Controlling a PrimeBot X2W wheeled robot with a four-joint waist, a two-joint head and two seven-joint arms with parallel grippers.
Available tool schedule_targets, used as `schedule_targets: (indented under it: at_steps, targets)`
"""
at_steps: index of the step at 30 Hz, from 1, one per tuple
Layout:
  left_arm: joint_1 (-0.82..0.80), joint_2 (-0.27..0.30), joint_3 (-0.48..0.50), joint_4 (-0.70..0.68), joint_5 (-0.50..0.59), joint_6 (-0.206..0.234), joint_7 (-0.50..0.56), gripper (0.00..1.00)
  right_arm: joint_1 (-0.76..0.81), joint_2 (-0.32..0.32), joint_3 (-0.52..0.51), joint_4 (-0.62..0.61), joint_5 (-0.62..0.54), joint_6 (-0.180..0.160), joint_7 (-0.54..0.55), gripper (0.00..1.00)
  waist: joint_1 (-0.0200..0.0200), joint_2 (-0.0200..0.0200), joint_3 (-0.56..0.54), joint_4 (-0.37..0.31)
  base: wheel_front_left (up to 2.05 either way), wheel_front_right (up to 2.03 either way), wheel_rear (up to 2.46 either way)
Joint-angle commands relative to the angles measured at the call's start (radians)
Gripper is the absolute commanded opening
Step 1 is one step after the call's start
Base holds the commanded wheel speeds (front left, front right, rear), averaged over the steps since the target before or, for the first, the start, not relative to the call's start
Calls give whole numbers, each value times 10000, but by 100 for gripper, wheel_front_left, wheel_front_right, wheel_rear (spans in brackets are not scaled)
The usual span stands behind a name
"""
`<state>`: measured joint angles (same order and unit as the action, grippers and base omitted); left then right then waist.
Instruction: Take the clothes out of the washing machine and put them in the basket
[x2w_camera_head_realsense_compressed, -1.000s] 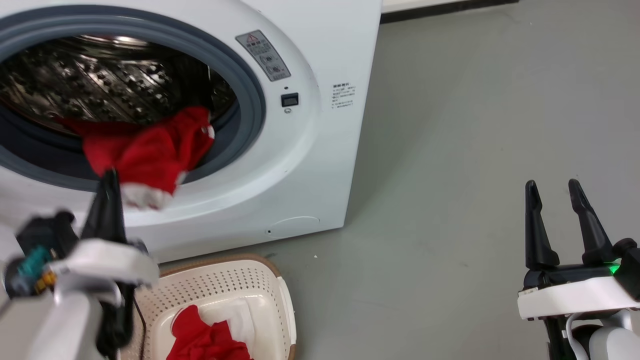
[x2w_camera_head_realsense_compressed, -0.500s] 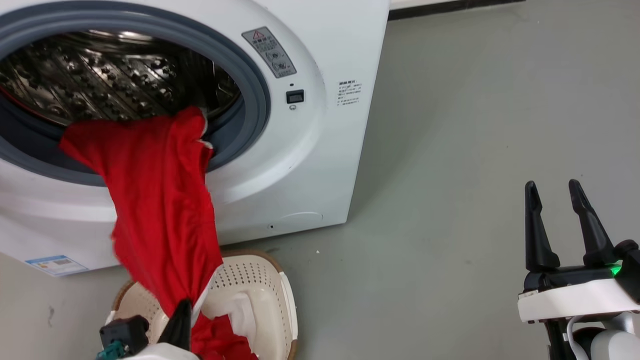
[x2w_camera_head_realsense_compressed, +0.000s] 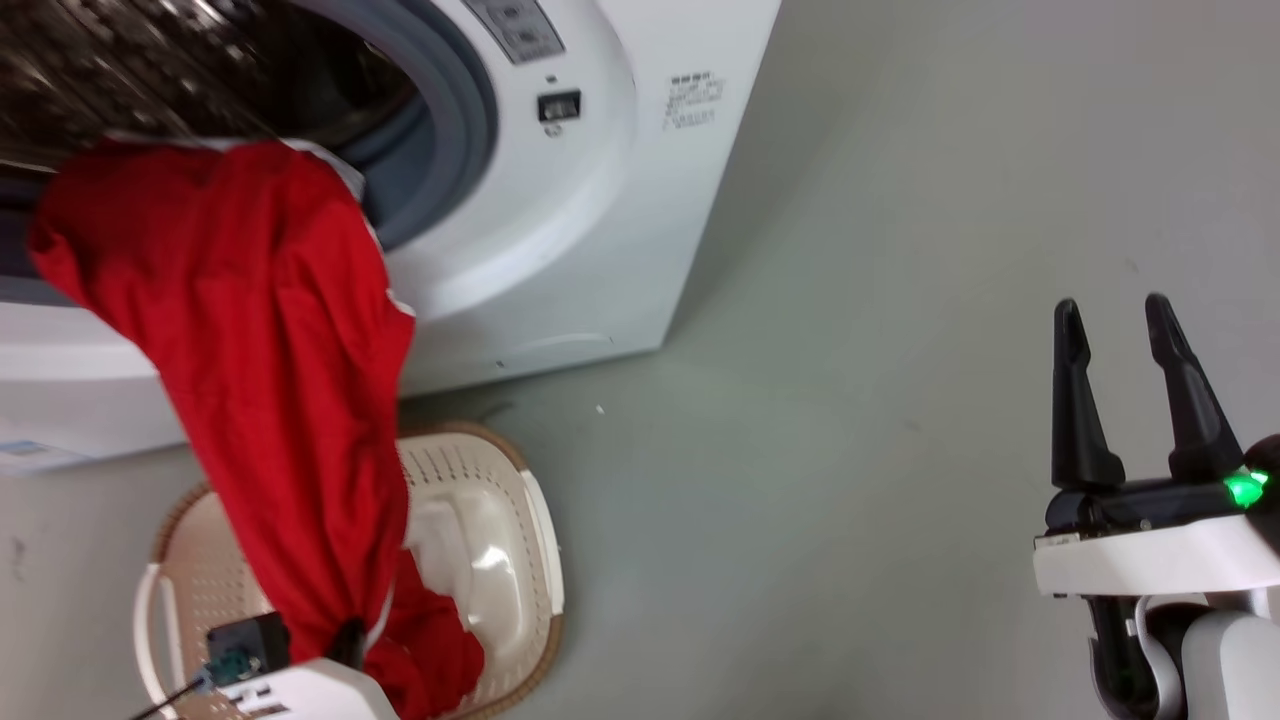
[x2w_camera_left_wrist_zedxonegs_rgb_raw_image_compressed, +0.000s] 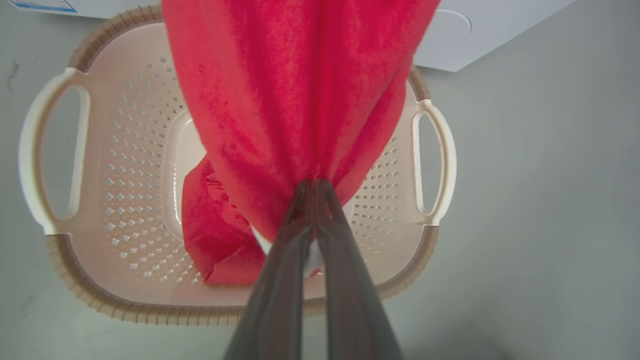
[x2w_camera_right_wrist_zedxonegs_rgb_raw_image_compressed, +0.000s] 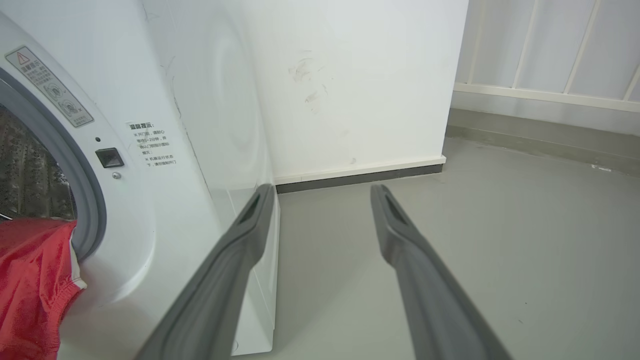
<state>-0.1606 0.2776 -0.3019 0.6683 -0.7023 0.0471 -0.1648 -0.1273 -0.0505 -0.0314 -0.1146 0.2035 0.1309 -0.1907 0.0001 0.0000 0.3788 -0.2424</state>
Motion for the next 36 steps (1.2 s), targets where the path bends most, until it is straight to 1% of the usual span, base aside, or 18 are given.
schedule_targets:
  at_steps: [1, 6, 9, 11, 15, 19, 20, 21, 22, 26, 32, 33, 36]
  targets:
    - [-302, 46, 39, 300, -60, -106, -48, 0, -194, 5, 33, -10, 58, -3, -83, 100, -1, 0, 665, -306, 0, 0, 0]
    - [-1453, 125, 125, 1913, -115, -394, -119, 0, -484, 7, 73, 72, 213, -3, -311, 100, -1, 0, 1535, -589, 0, 0, 0]
    - [-2063, 124, 234, 2754, -236, -555, -221, 0, -640, 4, 102, 138, 284, -3, -417, 100, -1, 0, 1868, -729, 0, 0, 0]
    - [-2442, 142, 200, 3291, -191, -686, -204, 0, -686, 5, 58, 210, 353, -3, -482, 100, -1, 0, 2036, -764, 0, 0, 0]
    - [-3161, 159, 371, 4312, -430, -900, -168, 0, -855, 5, 79, 328, 407, -3, -580, 100, -1, 0, 2266, -805, 0, 0, 0]
    - [-3686, 271, 442, 5053, -531, -1087, -211, 0, -1016, 4, 161, 417, 428, -3, -662, 100, -1, 0, 2383, -863, 0, 0, 0]
    - [-3775, 225, 432, 5213, -558, -1156, -150, 18, -1035, 4, 156, 437, 419, -3, -663, 100, -1, 0, 2393, -857, 0, 0, 0]
    - [-3869, 202, 510, 5302, -649, -1204, -220, 53, -1032, 5, 146, 458, 424, -3, -677, 100, -1, 0, 2393, -850, 0, 0, 0]
    - [-3961, 221, 510, 5406, -633, -1261, -251, 100, -1008, 4, 132, 487, 418, -3, -677, 100, -1, 0, 2376, -841, 0, 0, 0]
    - [-4062, 140, 374, 5616, -559, -1424, -534, 100, -959, 4, 66, 617, 320, -3, -716, 100, -1, 0, 2138, -765, 0, 0, 0]
    - [-3660, 37, 438, 5491, -419, -1505, -978, 100, -772, 4, 3, 733, 190, -3, -728, 100, -1, 0, 1231, -540, 0, 0, 0]
    - [-3603, 20, 522, 5310, -401, -1494, -1001, 100, -720, 4, -19, 752, 141, -3, -728, 100, -1, 0, 1038, -476, 0, 0, 0]
    - [-3179, 73, 936, 4285, -58, -1270, -1017, 100, -608, 2, -66, 754, 48, -3, -670, 100, -1, 0, 527, -275, 0, 0, 0]
